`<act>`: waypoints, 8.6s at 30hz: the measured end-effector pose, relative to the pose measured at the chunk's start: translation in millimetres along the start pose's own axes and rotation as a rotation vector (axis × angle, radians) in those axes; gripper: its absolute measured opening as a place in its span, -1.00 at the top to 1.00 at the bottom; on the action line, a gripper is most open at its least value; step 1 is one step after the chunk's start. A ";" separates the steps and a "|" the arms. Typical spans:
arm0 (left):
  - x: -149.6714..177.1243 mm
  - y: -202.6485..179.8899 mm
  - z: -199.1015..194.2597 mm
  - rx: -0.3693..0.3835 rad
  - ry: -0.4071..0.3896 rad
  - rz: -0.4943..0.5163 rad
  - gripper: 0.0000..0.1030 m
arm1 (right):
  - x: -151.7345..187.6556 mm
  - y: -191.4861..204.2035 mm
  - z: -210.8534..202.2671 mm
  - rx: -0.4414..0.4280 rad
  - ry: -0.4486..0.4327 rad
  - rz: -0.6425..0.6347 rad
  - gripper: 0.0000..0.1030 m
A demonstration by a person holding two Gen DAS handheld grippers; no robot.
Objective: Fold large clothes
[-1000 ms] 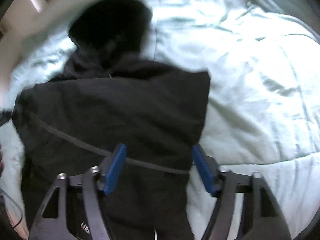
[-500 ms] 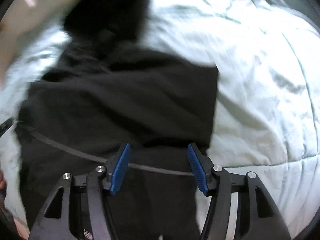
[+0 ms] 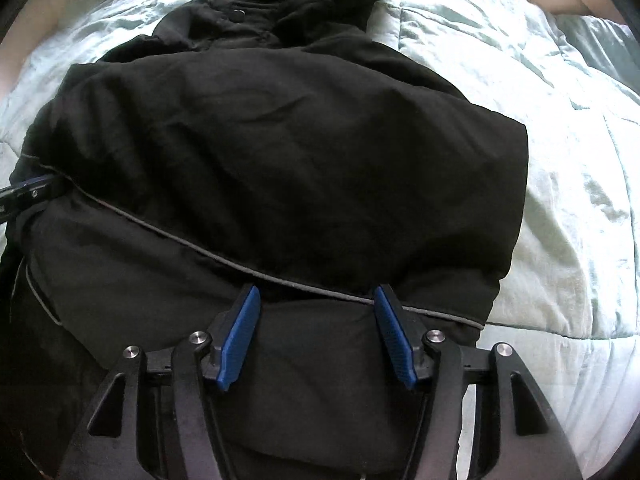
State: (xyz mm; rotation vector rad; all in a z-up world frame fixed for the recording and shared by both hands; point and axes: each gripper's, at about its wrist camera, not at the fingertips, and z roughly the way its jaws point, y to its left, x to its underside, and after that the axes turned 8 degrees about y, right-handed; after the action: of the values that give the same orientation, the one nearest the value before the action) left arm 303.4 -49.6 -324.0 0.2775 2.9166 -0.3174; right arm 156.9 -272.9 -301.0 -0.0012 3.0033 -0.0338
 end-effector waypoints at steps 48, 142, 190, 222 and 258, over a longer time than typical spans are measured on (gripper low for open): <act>-256.4 23.7 49.8 0.140 -0.113 0.084 0.60 | -258.5 -105.3 43.3 -0.077 -0.032 0.199 0.34; -222.8 10.3 -54.4 0.415 -0.163 0.425 0.74 | -214.5 -101.5 -69.7 -0.382 -0.316 -0.269 0.65; 28.5 -2.3 -29.2 0.373 0.066 0.122 0.79 | 38.9 7.2 -24.2 -0.356 -0.018 -0.019 0.00; 243.3 153.7 -169.4 0.207 0.020 -0.212 -0.05 | 214.0 -52.4 -132.2 -0.284 -0.016 0.203 -0.26; 313.1 226.0 -71.1 0.454 0.380 -0.148 0.39 | 393.1 -77.8 -70.6 -0.258 0.209 0.616 0.15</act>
State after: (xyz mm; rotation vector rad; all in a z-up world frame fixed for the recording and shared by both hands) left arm 35.9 234.8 -365.7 0.2031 3.2049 -1.0630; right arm -242.2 -350.1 -283.4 0.9419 3.0370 0.4371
